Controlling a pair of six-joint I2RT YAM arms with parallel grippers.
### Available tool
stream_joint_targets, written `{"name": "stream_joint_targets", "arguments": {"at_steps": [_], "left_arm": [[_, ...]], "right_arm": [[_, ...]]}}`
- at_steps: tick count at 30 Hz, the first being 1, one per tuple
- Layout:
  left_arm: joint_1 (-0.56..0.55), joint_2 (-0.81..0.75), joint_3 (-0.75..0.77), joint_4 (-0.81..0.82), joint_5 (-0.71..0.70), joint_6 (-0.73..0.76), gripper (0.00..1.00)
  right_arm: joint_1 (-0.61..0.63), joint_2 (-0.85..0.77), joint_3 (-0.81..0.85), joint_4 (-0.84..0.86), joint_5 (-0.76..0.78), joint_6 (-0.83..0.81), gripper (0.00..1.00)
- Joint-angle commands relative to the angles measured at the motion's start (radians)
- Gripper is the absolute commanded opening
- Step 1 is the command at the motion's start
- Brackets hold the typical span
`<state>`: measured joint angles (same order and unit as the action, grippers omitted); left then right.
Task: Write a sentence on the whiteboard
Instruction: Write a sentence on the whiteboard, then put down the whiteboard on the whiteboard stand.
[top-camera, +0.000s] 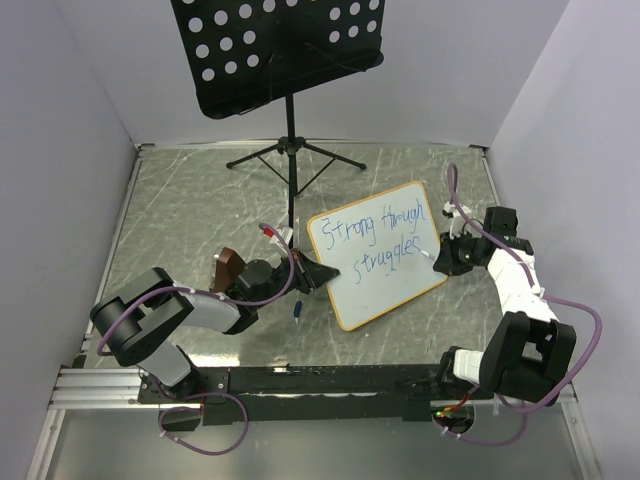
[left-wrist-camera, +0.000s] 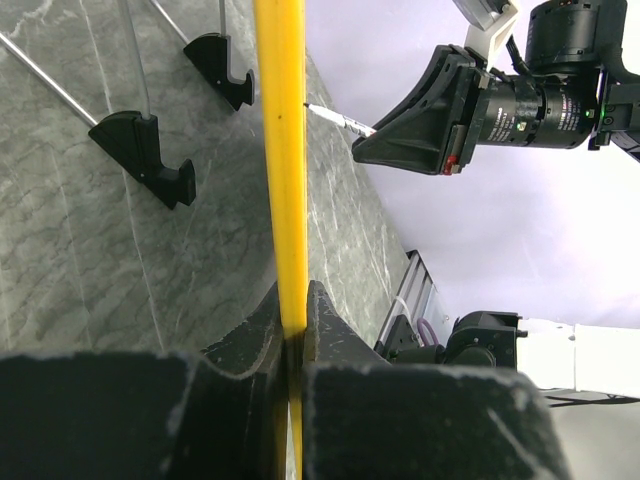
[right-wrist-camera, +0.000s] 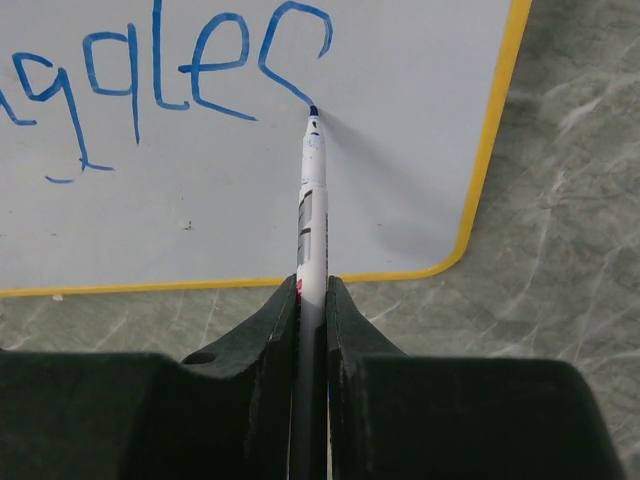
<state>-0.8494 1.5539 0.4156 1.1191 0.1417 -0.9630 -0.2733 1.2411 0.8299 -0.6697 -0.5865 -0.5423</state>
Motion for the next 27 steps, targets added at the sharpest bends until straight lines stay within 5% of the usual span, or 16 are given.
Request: {"name": "stream_joint_targets", "arguments": {"at_steps": [1,27], "left_arm": [[-0.007,-0.015,0.023,0.117,0.044,0.038,0.01],[-0.007,-0.026,0.031,0.094,0.052,0.053,0.01]], "right_arm": [[-0.006,-0.011,-0.009,-0.024,-0.002,-0.045,0.0],[-0.001,-0.178,0.147,-0.068,-0.173,0.102,0.0]]}}
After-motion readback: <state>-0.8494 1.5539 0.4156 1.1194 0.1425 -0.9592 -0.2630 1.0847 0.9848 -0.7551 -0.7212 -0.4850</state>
